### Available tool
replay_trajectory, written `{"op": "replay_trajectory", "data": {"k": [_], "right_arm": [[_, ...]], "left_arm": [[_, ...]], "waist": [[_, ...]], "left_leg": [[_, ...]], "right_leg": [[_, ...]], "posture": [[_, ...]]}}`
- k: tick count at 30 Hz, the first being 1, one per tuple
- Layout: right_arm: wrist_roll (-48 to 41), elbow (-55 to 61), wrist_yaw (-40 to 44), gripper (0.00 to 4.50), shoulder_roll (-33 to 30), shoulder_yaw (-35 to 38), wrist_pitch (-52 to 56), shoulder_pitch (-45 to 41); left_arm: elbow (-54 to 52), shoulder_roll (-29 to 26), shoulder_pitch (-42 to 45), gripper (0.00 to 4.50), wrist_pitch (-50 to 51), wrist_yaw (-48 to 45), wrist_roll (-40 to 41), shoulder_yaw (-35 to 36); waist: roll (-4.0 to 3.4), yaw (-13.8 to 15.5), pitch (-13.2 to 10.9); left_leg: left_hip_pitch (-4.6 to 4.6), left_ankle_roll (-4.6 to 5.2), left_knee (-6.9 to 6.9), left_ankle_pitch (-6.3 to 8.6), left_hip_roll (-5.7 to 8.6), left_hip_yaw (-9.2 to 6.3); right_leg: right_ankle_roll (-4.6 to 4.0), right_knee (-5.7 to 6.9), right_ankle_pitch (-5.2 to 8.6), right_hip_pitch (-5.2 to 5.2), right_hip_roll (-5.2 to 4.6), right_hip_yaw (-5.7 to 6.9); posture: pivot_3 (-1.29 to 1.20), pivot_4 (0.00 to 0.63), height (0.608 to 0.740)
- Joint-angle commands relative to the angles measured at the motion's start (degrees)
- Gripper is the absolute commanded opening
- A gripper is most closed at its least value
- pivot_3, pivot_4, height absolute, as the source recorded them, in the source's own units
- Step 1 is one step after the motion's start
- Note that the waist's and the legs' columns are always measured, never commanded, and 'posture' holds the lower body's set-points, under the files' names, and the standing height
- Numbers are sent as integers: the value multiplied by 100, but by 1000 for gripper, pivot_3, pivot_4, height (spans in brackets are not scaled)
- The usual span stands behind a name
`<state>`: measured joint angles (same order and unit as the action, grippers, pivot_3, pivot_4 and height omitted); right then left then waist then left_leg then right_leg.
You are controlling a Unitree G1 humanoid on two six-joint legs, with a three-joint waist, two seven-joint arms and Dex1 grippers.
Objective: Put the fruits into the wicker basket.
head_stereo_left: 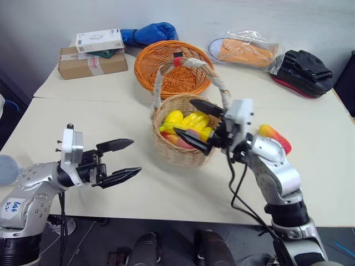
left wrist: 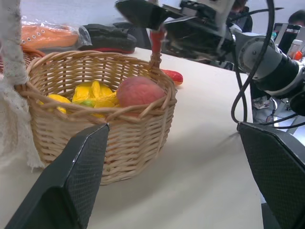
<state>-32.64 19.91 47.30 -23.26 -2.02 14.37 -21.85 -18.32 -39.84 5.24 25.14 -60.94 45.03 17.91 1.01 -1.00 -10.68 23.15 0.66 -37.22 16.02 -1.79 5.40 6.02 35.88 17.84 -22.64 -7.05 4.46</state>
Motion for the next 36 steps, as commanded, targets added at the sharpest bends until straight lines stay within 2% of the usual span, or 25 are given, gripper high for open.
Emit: {"op": "replay_trajectory", "data": {"k": [1,2,4,7,11,14,19,21,25,31,36], "right_arm": [[-605,703,390,4486,-490,479,242,500],[-648,844,423,4486,-643,580,270,722],[-660,1231,409,4486,-856,1386,38,1874],[-12,1190,640,4486,-1015,2074,-835,2942],[425,57,410,4486,-678,3489,-1733,4350],[499,-611,368,4486,-501,3938,-2221,4821],[611,-1413,56,4486,-470,4168,-2532,4781],[401,-1328,-225,4486,-533,4101,-2169,4441],[28,-1275,-699,4486,-1310,3712,-653,3097],[450,-2996,90,4486,-2642,2463,543,849],[1160,-4691,835,4486,-3027,1425,615,-657]], "left_arm": [[-113,3,27,4500,-151,-45,27,45],[-88,-4,34,4500,-174,-88,17,35],[46,-57,123,4500,-431,-321,-262,-176],[155,-115,224,4500,-583,-464,-481,-386],[80,-58,465,4500,-300,-487,-234,-579],[-64,-132,431,4500,-106,-560,-122,-633],[-78,-126,493,4500,-99,-468,-177,-574],[-84,-141,487,4500,-142,-456,-197,-525],[-133,-209,464,4500,32,-465,-48,-475],[-256,-122,475,4500,69,-243,16,-390],[-401,-79,309,4500,32,-106,-9,-318]], "waist": [[0,11,0],[0,15,0],[1,44,0],[-1,131,0],[9,137,5],[9,139,5],[1,-26,2],[-1,-62,1],[-6,-156,-1],[-10,-48,-1],[-11,-30,-2]], "left_leg": [[-1,8,-3,5,0,1],[-2,34,-5,20,2,4],[-9,36,-4,21,2,3],[-20,27,3,21,1,-2],[-25,31,-8,19,-2,8],[-51,28,9,22,-3,18],[-101,9,14,33,-42,49],[-108,-4,14,40,-53,47],[-109,-18,9,47,-83,61],[-95,-26,9,43,-90,71],[-81,-16,-1,40,-75,79]], "right_leg": [[3,-1,-1,2,-2,-1],[8,-1,-4,4,-7,-4],[8,-21,-5,6,-29,-3],[3,-27,-1,14,-4,7],[12,-24,-7,19,15,-11],[9,-33,-6,34,16,-23],[-4,-27,1,56,23,-67],[-14,-27,6,61,28,-76],[-29,-22,8,52,45,-119],[-46,-3,17,18,64,-129],[-40,-4,14,12,72,-103]], "posture": [[0,150,740],[0,150,740],[0,150,740],[0,150,740],[0,150,740],[0,150,740],[0,150,740],[0,150,740],[0,150,740],[0,150,740],[0,150,740]]}}
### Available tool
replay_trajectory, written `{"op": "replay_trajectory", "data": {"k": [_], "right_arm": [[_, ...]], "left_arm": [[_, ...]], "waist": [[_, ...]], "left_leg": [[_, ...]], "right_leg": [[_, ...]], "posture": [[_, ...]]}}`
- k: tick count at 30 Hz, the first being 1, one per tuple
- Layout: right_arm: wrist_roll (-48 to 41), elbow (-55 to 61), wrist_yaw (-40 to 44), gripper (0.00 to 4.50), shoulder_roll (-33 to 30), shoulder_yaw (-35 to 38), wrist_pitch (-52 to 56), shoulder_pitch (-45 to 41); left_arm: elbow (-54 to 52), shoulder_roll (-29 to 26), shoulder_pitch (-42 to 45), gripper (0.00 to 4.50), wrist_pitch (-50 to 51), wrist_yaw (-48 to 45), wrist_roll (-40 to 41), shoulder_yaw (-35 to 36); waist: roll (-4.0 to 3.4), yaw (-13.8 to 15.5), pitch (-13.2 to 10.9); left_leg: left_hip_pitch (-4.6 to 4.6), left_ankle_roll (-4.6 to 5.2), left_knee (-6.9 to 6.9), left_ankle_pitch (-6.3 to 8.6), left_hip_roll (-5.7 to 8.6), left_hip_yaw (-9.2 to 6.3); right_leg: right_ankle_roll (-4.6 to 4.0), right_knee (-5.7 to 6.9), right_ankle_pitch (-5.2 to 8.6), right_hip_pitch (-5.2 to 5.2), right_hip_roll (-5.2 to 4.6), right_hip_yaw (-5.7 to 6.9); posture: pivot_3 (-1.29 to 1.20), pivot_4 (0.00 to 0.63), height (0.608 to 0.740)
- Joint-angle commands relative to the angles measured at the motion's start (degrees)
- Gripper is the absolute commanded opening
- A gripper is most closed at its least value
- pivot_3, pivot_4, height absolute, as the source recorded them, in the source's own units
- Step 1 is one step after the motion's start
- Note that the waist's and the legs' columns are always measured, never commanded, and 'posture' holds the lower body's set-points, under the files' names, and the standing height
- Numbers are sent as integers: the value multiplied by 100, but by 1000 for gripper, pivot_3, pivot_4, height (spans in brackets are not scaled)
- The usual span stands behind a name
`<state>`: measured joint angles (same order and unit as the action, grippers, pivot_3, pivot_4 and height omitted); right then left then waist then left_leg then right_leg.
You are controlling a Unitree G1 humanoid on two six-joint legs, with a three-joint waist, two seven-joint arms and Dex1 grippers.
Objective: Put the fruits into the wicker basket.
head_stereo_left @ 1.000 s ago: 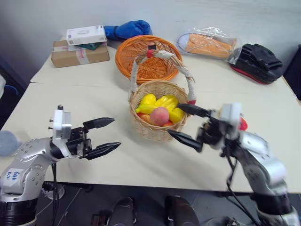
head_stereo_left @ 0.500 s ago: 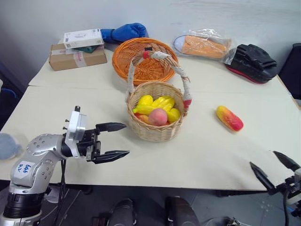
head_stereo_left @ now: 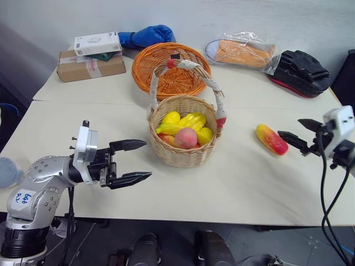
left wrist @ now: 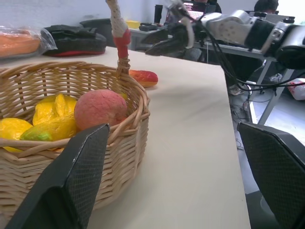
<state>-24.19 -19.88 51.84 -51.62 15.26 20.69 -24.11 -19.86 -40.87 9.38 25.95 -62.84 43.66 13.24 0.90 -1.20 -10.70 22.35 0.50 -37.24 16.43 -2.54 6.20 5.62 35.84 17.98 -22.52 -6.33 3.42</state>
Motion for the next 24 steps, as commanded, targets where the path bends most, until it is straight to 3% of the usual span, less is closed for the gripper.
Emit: {"op": "replay_trajectory", "data": {"k": [1,5,12,15,21,22,24], "right_arm": [[421,-1019,529,4486,-211,-466,56,-679],[845,-1920,1185,4486,-208,-1070,127,-1432],[1473,-3156,1603,4486,50,-1566,-200,-2182],[1575,-3380,1827,3896,115,-1617,-397,-2278],[1327,-3260,2286,1960,25,-1297,-945,-2130],[1191,-3047,2464,1854,13,-1195,-995,-2066],[416,-1781,3156,1854,-87,-976,123,-1716]], "left_arm": [[-290,35,-148,4500,-57,117,131,166],[-444,48,-315,4500,-72,220,164,257],[-520,-77,-418,4500,-10,181,175,294],[-490,-103,-362,4500,5,173,188,304],[-441,-122,-259,4500,27,197,207,287],[-427,-128,-256,4500,26,194,209,292],[-408,-130,-297,4500,35,219,243,360]], "waist": [[0,-22,0],[0,-42,-1],[-1,-55,-1],[-1,-55,-1],[-2,-53,-2],[-2,-52,-2],[-3,-43,-2]], "left_leg": [[-2,-1,-5,0,0,6],[2,-6,-15,-4,2,19],[1,-17,-13,-5,-5,29],[0,-20,-13,-4,-9,29],[0,-20,-15,-4,-6,36],[-1,-20,-14,-4,-7,36],[0,-21,-11,-4,-10,36]], "right_leg": [[3,-1,-1,1,-1,8],[13,-6,-7,0,-4,7],[15,-5,-8,-7,-2,-1],[15,-6,-8,-7,-2,-1],[15,-2,-9,-9,-1,-7],[15,-2,-8,-9,-1,-7],[15,-2,-8,-9,0,-7]], "posture": [[0,150,740],[0,150,740],[0,150,740],[0,150,740],[0,150,740],[0,150,740],[0,150,740]]}}
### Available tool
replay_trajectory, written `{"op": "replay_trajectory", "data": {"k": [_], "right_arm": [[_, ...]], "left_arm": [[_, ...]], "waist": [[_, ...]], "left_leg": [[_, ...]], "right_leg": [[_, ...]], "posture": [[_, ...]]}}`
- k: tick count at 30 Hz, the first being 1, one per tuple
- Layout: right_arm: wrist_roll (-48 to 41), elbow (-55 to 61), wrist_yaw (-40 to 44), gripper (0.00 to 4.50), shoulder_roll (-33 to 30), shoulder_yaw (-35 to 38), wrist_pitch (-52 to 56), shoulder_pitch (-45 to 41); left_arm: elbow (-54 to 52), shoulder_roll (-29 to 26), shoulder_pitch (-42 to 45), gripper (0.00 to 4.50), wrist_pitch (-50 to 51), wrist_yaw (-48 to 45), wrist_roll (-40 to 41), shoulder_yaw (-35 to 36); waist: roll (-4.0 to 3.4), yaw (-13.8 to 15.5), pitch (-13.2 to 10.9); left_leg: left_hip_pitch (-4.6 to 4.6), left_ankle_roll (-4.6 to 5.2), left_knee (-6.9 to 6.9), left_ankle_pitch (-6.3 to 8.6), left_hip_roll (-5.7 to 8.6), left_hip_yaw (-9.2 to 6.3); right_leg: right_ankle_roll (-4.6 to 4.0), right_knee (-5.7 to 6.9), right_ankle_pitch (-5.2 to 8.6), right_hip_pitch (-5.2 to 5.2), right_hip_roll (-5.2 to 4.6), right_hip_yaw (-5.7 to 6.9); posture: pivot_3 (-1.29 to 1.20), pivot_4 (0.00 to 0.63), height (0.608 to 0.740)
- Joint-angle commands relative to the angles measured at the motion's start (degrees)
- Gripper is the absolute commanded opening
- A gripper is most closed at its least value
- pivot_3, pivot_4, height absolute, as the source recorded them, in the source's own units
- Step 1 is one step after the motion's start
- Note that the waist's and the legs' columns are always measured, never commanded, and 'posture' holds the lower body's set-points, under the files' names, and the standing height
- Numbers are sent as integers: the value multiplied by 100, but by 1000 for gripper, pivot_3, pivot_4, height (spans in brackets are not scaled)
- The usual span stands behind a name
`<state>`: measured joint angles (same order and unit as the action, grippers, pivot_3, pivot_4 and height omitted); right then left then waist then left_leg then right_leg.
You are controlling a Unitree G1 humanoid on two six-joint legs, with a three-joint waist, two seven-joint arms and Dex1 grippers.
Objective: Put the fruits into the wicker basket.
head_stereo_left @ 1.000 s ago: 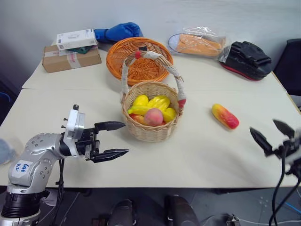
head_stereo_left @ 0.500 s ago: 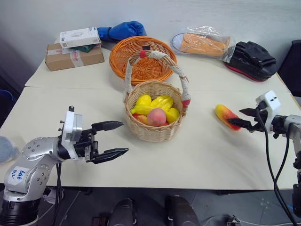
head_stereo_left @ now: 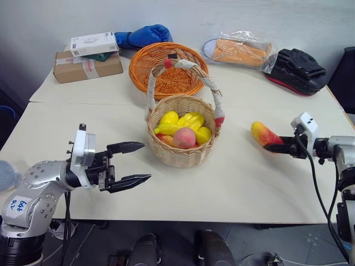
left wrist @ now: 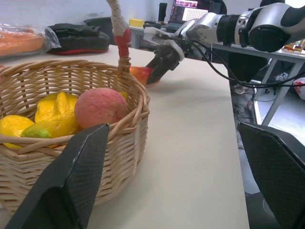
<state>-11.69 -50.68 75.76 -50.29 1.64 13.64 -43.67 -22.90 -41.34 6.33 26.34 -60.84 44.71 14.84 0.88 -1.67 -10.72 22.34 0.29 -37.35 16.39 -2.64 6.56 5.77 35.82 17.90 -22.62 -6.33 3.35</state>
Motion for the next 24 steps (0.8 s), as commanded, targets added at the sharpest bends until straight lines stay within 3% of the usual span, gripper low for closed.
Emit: {"op": "replay_trajectory", "data": {"k": [1,3,5,11,16,19,21,24], "right_arm": [[-1196,2412,1096,1854,-427,283,1443,627],[-1961,4506,1120,1854,-721,165,2654,1252],[-2688,5824,639,1854,-681,292,3638,1519],[-4414,7733,-1648,1854,862,687,4914,1331],[-3711,7675,-4148,1854,2740,130,4767,464],[-2933,7428,-4721,1854,3035,-295,4415,226],[-2674,7366,-4772,2584,3010,-565,4326,243],[-2462,7431,-4564,3578,2834,-804,4148,244]], "left_arm": [[-62,-74,-29,4500,-40,15,129,258],[98,-11,-112,4500,-158,25,72,382],[319,38,-248,4500,-380,-15,-117,457],[631,104,-471,4500,-725,84,-237,752],[529,158,-505,4500,-650,168,-124,824],[458,199,-493,4500,-621,238,-111,785],[427,222,-508,4500,-623,259,-133,767],[338,243,-563,4500,-592,311,-136,745]], "waist": [[-1,7,-1],[-21,20,-12],[-21,-5,-13],[-10,-3,-13],[-9,-10,-12],[0,4,-7],[5,7,-4],[7,0,-3]], "left_leg": [[0,-1,0,1,-3,-1],[3,-3,3,2,-9,-5],[-1,-7,6,7,-15,-10],[-9,0,13,29,-19,-18],[12,-12,11,25,-9,-24],[38,-27,15,6,-7,-20],[94,-20,2,-3,-3,-19],[97,-10,5,-7,-2,1]], "right_leg": [[0,0,0,0,-2,0],[0,1,0,-4,-11,0],[-2,2,1,-4,-11,5],[-11,6,4,-4,-12,4],[-13,4,4,-21,-28,-38],[-15,8,4,-53,-28,-37],[-13,22,3,-104,-26,-33],[-5,26,-1,-105,-18,-1]], "posture": [[0,150,740],[0,150,740],[0,150,740],[0,150,740],[0,150,740],[0,150,740],[0,150,740],[0,150,740]]}}
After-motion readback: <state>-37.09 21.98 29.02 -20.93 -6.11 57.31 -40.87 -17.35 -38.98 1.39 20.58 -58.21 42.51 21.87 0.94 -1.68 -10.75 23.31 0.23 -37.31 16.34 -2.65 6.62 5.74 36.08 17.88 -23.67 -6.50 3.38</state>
